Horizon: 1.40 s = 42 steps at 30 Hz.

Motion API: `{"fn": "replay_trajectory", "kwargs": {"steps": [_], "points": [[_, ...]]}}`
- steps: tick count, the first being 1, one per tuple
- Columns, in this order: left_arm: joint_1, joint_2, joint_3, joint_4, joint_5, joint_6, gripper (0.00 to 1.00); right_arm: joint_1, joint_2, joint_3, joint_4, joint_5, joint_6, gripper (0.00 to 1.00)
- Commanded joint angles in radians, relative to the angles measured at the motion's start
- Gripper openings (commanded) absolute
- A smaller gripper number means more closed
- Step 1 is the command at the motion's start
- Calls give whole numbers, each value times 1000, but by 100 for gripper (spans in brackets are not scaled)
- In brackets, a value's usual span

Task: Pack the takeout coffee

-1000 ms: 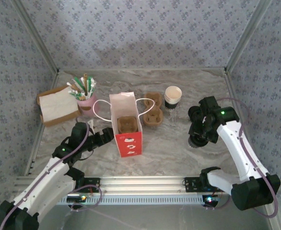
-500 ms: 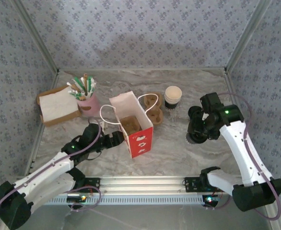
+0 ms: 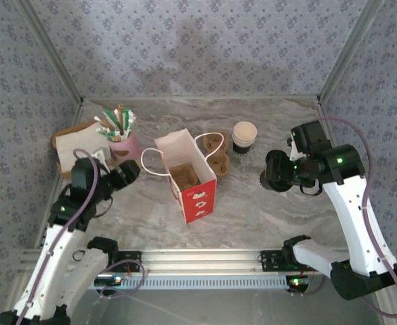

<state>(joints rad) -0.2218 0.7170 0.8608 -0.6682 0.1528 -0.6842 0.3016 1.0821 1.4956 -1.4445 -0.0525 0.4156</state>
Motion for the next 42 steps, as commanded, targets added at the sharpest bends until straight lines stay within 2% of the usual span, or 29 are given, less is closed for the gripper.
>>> {"fn": "replay_trajectory", "kwargs": {"steps": [1,9,17,24,42], "points": [[50,148,162,-43,84,133,78,18,4,70,-63,-37,-27,71],[67,591,520,-24,194,211,67,57,3,167,-80,-108,-31,70],[29,857,666,-24,232,257,60,88,19,275,-87,-172,-28,69],[-52,964,697,-16,236,275,58,116,33,310,-61,-225,-15,69],[-209,1007,655,66,237,249,56,235,44,347,-34,-225,20,68]]}}
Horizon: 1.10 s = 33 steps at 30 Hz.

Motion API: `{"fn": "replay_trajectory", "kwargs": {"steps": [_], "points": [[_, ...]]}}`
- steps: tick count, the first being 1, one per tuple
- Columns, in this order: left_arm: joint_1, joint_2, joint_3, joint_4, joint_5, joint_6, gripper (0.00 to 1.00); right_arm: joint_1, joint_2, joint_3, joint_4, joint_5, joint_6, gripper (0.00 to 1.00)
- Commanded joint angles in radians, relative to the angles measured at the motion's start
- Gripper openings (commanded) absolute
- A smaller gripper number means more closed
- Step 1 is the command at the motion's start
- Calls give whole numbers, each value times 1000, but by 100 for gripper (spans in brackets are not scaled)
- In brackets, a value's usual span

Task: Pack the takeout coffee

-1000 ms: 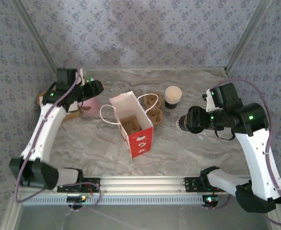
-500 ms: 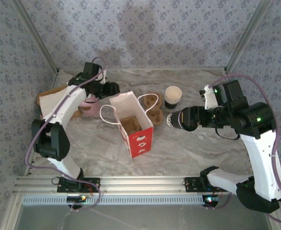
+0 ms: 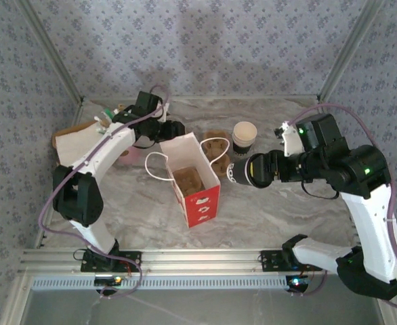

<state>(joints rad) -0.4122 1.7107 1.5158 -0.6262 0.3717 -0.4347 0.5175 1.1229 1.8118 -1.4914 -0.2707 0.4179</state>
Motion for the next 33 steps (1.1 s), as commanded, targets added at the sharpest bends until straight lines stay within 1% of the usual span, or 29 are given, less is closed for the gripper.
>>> {"fn": "replay_trajectory", "kwargs": {"steps": [1,8,16,22,28,33], "points": [[-25,17,1,26,17,-1,56,25,4,32,11,-1,19,68],[-55,27,4,38,17,-8,56,54,0,61,10,29,29,68],[-66,30,6,48,26,-14,56,67,1,93,26,-7,32,68],[-77,41,4,55,30,-13,56,101,12,111,33,-4,35,67],[-86,52,7,64,35,-13,56,158,47,147,50,10,50,67],[-86,54,11,66,36,-9,56,248,103,192,30,70,62,67]]}}
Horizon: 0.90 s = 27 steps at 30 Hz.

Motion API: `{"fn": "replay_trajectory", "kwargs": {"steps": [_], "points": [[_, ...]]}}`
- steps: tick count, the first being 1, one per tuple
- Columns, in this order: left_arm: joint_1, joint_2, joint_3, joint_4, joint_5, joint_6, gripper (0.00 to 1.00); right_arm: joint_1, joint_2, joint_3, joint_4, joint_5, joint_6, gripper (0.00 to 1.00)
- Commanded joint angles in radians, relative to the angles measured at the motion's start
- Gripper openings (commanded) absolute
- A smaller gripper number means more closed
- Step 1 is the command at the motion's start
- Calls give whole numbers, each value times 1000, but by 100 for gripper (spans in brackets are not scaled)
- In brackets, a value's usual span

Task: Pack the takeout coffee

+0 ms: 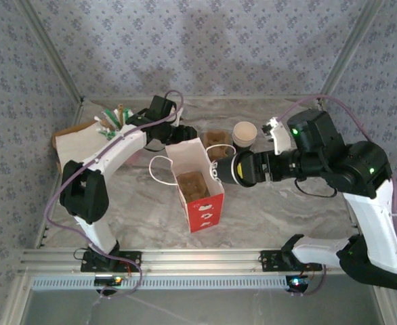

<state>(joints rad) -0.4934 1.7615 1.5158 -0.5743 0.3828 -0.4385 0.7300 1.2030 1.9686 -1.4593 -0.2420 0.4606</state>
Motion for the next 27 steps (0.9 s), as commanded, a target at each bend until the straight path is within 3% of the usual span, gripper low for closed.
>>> {"fn": "replay_trajectory", "kwargs": {"steps": [1,10,21,27], "points": [[-5,2,11,13,24,-4,56,50,32,42,-7,51,22,67],[44,-19,26,11,41,9,57,170,179,183,-90,165,40,66],[147,-101,-31,34,90,6,58,258,452,466,-313,299,50,65],[183,-135,-91,60,115,7,58,282,510,494,-335,295,47,64]]}}
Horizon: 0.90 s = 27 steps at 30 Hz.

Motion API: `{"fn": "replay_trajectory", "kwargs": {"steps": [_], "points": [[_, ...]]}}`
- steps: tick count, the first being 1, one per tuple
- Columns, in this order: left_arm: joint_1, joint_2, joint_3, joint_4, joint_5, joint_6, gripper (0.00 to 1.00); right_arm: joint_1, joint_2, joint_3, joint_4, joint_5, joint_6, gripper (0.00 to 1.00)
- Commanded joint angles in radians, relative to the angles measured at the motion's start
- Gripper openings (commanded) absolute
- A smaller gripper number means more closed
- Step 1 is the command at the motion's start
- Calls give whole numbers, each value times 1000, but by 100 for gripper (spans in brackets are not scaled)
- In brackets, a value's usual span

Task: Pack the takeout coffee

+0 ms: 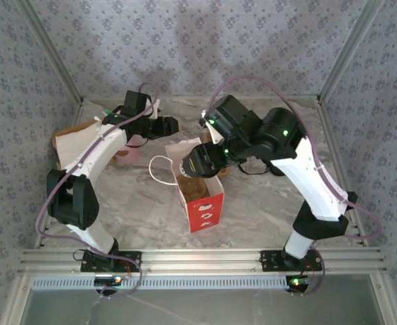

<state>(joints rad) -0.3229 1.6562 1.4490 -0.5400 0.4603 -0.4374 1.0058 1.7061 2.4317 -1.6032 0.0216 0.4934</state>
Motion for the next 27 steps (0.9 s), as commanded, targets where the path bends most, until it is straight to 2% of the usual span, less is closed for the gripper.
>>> {"fn": "replay_trajectory", "kwargs": {"steps": [1,14,27], "points": [[17,-33,-30,29,41,6,59,6,8,28,-190,30,13,64],[47,-36,-78,56,67,8,58,16,27,-84,-192,14,14,64],[50,-35,-128,93,90,0,58,48,69,-117,-192,28,24,64]]}}
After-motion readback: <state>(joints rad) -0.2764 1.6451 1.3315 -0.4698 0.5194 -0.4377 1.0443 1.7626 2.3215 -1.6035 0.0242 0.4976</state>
